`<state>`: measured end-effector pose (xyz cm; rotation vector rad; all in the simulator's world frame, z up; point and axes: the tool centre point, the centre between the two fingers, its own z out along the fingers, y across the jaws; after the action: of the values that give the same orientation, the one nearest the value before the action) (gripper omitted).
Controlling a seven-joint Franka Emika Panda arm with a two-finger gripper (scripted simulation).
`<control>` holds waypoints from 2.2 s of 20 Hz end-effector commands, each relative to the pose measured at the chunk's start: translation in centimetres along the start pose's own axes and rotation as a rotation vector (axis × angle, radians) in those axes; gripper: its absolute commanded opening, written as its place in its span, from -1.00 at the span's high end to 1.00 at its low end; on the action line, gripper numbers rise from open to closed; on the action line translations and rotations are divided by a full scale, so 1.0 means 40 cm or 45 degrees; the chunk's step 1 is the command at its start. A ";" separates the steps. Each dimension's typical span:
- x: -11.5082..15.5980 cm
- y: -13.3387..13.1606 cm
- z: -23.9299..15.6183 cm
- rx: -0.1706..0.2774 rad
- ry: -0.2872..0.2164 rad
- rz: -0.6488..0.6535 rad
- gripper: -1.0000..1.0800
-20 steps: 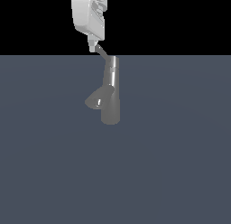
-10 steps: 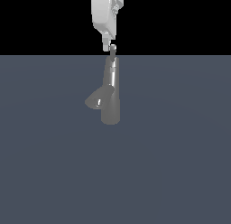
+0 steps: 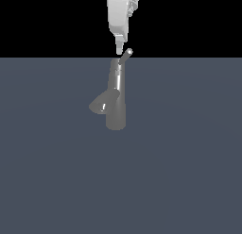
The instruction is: Turn on the faucet by rotating a designated handle.
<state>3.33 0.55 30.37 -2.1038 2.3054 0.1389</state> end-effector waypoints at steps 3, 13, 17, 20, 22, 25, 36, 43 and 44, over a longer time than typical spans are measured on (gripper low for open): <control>0.080 -0.032 0.021 -0.006 0.007 0.034 1.00; 0.184 -0.089 0.044 -0.009 0.010 0.054 1.00; 0.223 -0.110 0.053 -0.010 0.012 0.062 1.00; 0.134 -0.122 0.031 0.013 -0.005 0.000 1.00; 0.141 -0.135 0.038 0.012 -0.004 0.004 1.00; 0.150 -0.154 0.049 0.009 -0.002 0.010 1.00; 0.185 -0.221 0.086 0.001 0.003 0.031 1.00; 0.206 -0.260 0.108 -0.003 0.007 0.044 1.00; 0.208 -0.265 0.111 -0.004 0.007 0.046 1.00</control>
<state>13.33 -6.16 27.58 -2.0794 2.2934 0.1038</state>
